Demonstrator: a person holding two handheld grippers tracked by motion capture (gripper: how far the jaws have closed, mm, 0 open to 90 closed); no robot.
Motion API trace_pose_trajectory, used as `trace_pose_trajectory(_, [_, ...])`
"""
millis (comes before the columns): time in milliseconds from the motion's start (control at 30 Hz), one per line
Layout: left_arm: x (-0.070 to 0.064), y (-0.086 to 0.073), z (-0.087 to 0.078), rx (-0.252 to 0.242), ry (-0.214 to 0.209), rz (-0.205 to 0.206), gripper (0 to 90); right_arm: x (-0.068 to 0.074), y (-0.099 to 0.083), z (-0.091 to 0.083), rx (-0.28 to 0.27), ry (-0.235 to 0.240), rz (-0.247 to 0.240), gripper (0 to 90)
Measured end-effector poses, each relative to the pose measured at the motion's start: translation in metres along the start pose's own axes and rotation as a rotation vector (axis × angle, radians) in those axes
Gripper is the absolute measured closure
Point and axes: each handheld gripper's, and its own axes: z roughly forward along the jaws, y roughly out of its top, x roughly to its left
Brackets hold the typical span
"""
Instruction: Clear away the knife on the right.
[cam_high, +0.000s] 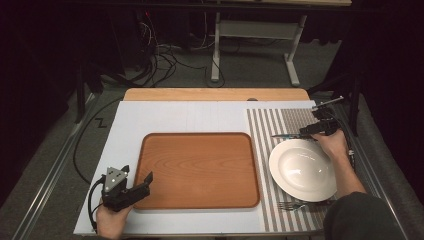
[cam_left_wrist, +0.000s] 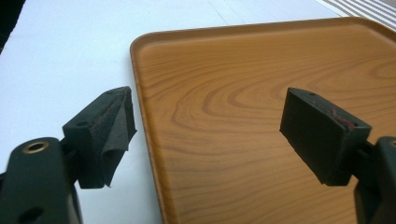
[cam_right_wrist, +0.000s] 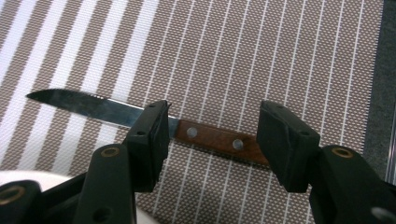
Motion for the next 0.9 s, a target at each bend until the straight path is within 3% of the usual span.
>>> trace_pose_trajectory(633, [0.0,0.0,0.0,0.006,-0.002,0.0,18.9,-0.001,-0.003,0.015,0.055,0.008,0.003,41.5])
trace_pose_trajectory(733, [0.0,-0.001,0.0,0.006,-0.002,0.0,18.9,-0.001,-0.004,0.015,0.059,0.009,-0.005,43.0])
trace_pose_trajectory(900, [0.0,-0.001,0.0,0.008,-0.002,0.0,18.9,0.003,-0.005,0.014,0.074,-0.029,-0.042,50.1])
